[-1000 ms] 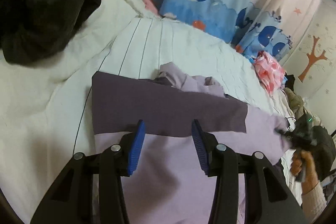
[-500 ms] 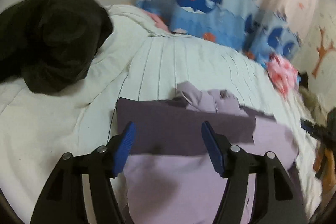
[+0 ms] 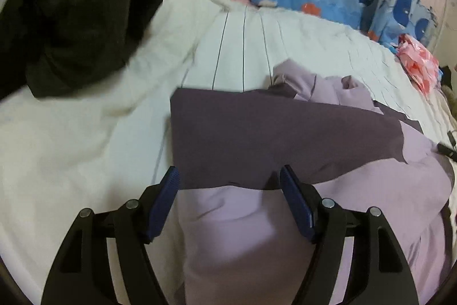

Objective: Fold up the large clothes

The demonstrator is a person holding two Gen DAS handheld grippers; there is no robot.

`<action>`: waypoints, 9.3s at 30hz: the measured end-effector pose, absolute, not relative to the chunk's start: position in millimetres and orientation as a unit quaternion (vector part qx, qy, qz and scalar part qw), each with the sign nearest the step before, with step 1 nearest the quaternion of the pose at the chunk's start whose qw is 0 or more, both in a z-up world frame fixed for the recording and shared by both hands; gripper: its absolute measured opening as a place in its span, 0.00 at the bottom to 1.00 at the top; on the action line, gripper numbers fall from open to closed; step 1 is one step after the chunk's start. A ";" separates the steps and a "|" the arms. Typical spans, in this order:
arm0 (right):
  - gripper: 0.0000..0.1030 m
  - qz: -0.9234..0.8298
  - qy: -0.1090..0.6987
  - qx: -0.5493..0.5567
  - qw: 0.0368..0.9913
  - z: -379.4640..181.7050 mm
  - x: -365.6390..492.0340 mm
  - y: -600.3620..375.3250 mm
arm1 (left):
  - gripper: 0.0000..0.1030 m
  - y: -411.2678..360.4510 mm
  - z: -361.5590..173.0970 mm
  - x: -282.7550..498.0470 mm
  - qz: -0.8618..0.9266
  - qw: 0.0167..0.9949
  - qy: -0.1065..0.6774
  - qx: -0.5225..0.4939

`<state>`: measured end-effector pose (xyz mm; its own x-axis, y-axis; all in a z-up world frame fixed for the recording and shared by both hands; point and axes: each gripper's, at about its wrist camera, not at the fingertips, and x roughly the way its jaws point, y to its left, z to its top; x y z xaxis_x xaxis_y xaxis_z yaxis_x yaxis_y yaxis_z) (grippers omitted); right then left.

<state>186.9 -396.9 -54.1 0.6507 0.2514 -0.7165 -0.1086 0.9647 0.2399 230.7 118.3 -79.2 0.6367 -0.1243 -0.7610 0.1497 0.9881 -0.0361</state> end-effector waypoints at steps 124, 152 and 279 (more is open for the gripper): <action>0.15 0.285 0.410 0.341 0.796 96.6 -319.8 -612.9 | 0.25 163.7 37.8 -199.6 -0.407 0.743 0.491 -0.204; 0.78 0.024 0.509 0.150 0.847 -89.6 55.3 -552.5 | 0.91 -31.1 -103.1 87.3 -0.137 0.886 0.441 0.034; 0.25 0.456 0.186 0.499 0.713 -3.0 -324.1 -634.1 | 0.25 174.4 -23.6 -202.4 -0.468 0.705 0.294 -0.445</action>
<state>-324.1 -634.1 -3.0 0.5140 0.8366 0.1892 -0.4648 0.0862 0.8812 -202.4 174.4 -23.6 0.3899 -0.9209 0.0025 0.3978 0.1660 -0.9023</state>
